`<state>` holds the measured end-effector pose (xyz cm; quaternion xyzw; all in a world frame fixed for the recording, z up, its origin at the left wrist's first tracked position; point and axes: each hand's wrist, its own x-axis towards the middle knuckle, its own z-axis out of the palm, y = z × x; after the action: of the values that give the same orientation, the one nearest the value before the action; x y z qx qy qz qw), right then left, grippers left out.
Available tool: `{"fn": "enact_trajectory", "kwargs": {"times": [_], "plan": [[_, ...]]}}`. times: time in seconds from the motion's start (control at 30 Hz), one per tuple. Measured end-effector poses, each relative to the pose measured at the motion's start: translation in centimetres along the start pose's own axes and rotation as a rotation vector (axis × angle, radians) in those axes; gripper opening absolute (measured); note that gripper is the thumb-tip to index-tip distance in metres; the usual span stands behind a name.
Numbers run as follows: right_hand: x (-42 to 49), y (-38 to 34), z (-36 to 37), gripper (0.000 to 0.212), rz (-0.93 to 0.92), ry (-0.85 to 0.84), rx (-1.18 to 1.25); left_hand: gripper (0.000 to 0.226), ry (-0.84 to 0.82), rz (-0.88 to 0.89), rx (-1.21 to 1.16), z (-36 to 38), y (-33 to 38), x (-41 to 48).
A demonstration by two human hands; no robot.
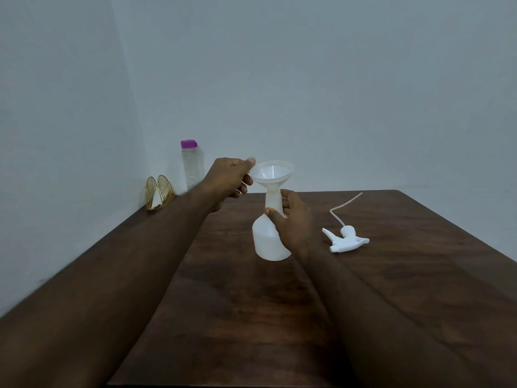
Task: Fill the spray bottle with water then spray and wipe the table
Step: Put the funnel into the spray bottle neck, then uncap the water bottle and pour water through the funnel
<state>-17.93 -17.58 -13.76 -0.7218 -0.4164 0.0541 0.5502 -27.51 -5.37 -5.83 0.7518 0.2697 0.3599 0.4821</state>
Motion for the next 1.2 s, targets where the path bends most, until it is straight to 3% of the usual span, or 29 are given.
{"fn": "enact_trajectory", "kwargs": {"times": [0.13, 0.23, 0.33, 0.4, 0.5, 0.63, 0.73, 0.83, 0.97, 1.2], "plan": [[-0.3, 0.5, 0.3, 0.053, 0.043, 0.000, -0.032, 0.054, 0.053, -0.072, -0.015, -0.6, -0.3, -0.1], [-1.0, 0.9, 0.1, 0.059, 0.071, 0.130, -0.018, 0.063, 0.098, -0.093, -0.043, -1.1, -1.1, -0.2], [-1.6, 0.7, -0.1, 0.022, -0.075, 0.368, 0.049, 0.065, 0.133, -0.084, -0.031, -1.4, -2.5, -0.8], [-2.0, 0.0, -0.1, 0.016, -0.184, 0.408, 0.045, 0.061, 0.149, -0.081, 0.002, -1.4, -3.5, -1.2], [-3.3, -1.3, 0.6, 0.022, -0.278, 0.312, 0.001, 0.054, 0.155, -0.064, 0.071, -1.3, -4.8, -2.1], [-4.1, -2.0, 3.3, 0.017, -0.242, 0.052, -0.109, 0.040, 0.158, 0.004, 0.186, -2.2, -7.0, -3.5], [-4.2, -2.1, 5.5, 0.007, -0.134, -0.191, -0.139, 0.038, 0.163, 0.210, 0.618, -4.2, -9.4, -4.1], [-3.9, -2.3, 7.6, 0.019, -0.058, -0.312, -0.163, 0.035, 0.105, 0.287, 0.846, -6.1, -11.4, -4.9], [-2.4, -2.8, 11.0, 0.040, -0.011, -0.382, -0.199, 0.015, 0.149, 0.201, 0.822, -8.9, -13.8, -4.1], [4.1, -4.4, 18.3, 0.060, 0.056, -0.331, -0.220, 0.038, 0.233, 0.043, 0.650, -11.8, -18.1, 0.2]]}}
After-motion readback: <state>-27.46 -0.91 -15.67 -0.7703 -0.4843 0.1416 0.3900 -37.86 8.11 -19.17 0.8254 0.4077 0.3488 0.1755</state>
